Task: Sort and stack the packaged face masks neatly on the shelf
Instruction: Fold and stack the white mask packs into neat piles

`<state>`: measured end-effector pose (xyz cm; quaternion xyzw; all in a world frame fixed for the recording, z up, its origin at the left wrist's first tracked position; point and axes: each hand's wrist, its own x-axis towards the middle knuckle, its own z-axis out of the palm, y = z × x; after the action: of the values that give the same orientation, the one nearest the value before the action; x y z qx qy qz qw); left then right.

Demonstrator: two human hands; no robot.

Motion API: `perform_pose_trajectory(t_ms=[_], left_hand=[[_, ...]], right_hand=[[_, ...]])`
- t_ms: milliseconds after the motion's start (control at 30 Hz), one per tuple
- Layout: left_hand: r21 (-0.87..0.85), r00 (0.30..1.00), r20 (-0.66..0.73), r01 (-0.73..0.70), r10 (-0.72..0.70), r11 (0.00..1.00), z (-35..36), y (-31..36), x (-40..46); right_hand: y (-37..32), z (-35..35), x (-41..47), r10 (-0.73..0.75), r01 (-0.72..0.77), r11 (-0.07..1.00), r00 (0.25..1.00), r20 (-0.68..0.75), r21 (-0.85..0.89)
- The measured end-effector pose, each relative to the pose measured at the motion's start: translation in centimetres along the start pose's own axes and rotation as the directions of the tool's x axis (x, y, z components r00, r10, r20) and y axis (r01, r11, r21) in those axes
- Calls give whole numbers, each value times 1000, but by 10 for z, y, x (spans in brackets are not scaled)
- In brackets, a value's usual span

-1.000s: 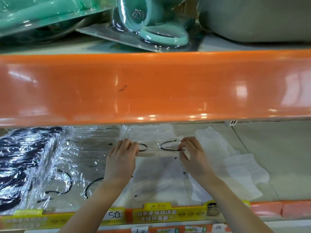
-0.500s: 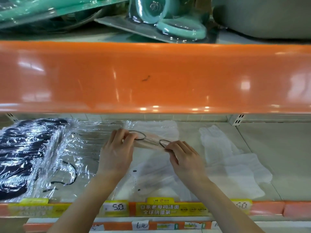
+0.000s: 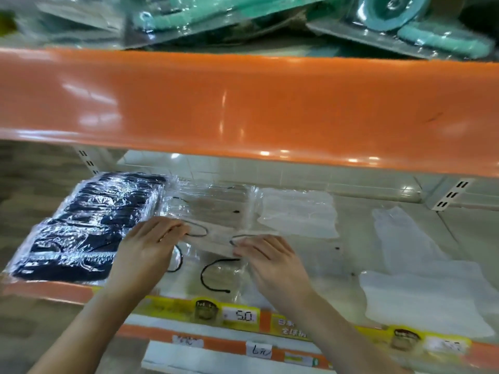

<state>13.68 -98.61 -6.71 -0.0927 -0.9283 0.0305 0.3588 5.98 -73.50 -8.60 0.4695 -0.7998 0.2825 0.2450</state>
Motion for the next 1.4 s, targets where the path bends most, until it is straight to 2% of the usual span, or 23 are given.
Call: perform_pose_trajectory(t_ms=[133,300,533,667,867,1067,1267,1400], left_hand=[[-13,999,35,15,-15,1000,-5,-11,-22],[-63,988,155,6,3,998,2,-27,-48],[-215,950,290,-49,112,975,1,-36,-64],[-285,939,303,-71,160,956,5,-44,-72],[-316,923,366,4,118,949,6,-48,-74],[-207,922,378,-3,83,978,-10,-41,-67],[-124,925,378,-3,49,992,-12,1,-50],[-186,918,383,-28,98,982,-3,42,-33]], right_hand=[[-15,16,-2,-2,1,1000,996,84,8],[-28,39,-5,-3,2,1000,994,106,11],[-39,50,-18,74,-71,997,967,243,-24],[-40,48,-21,126,-149,987,945,301,56],[-40,48,-27,193,-199,980,933,304,-12],[-55,47,-28,197,-190,980,939,281,-51],[-61,39,-26,187,-190,981,923,337,-23],[-57,28,-25,298,-302,953,928,224,-15]])
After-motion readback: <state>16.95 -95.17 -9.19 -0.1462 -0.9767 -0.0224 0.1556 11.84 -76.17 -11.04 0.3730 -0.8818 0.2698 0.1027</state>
